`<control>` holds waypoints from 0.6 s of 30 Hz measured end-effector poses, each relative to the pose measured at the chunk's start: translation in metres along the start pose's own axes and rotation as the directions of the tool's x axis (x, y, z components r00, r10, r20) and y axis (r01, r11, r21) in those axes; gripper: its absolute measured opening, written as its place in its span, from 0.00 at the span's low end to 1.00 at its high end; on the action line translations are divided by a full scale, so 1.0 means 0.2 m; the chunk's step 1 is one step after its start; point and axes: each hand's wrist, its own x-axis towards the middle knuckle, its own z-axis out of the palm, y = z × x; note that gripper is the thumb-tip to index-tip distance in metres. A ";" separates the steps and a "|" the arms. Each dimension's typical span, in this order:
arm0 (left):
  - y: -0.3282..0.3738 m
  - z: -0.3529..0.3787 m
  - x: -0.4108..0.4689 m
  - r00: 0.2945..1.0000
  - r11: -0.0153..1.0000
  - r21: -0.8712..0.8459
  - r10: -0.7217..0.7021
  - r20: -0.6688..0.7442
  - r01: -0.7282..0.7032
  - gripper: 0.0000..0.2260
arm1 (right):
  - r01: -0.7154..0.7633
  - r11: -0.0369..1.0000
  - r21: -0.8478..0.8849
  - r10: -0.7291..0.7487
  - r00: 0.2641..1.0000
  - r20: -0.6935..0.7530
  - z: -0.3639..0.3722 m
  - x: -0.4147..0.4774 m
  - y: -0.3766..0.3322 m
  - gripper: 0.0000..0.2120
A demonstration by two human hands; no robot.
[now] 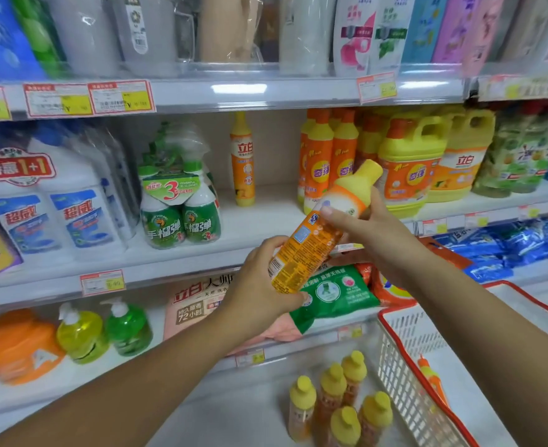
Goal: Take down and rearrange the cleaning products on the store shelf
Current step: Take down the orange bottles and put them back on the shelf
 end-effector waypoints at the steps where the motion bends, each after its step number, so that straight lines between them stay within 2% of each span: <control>1: 0.00 0.00 0.01 1.000 1.000 0.016 0.016 -0.006 -0.016 0.34 | 0.011 1.000 0.011 -0.011 1.000 -0.029 0.01 0.00 0.00 0.29; 4: -0.01 -0.02 0.02 0.994 0.999 -0.036 -0.037 0.106 0.041 0.34 | 0.053 0.997 0.050 -0.049 0.995 -0.083 0.01 0.01 0.03 0.33; 7: -0.01 -0.06 0.02 0.919 0.953 -0.213 -0.126 0.373 0.217 0.34 | 0.063 0.985 0.163 -0.055 0.997 -0.054 -0.01 0.01 0.03 0.35; 9: -0.03 -0.09 0.03 0.881 0.896 -0.314 -0.151 0.447 0.313 0.32 | 0.052 0.973 0.225 -0.053 0.999 -0.002 -0.02 0.01 0.03 0.35; 11: -0.04 -0.09 0.03 0.900 0.900 -0.315 -0.157 0.407 0.300 0.30 | 0.007 0.967 0.256 -0.024 0.998 0.062 -0.03 0.01 0.04 0.35; 13: -0.05 -0.07 0.03 0.943 0.954 -0.207 -0.151 0.295 0.217 0.34 | -0.030 0.987 0.161 0.016 0.996 0.086 -0.01 0.01 0.04 0.33; 15: -0.04 -0.05 0.02 0.970 0.977 -0.135 -0.135 0.203 0.164 0.37 | -0.035 0.999 0.010 0.034 0.998 0.045 0.01 0.00 0.04 0.35; 18: -0.04 -0.04 0.02 0.974 0.989 -0.052 -0.130 0.183 0.142 0.35 | -0.028 0.999 0.023 0.028 0.999 -0.024 0.03 0.00 0.05 0.33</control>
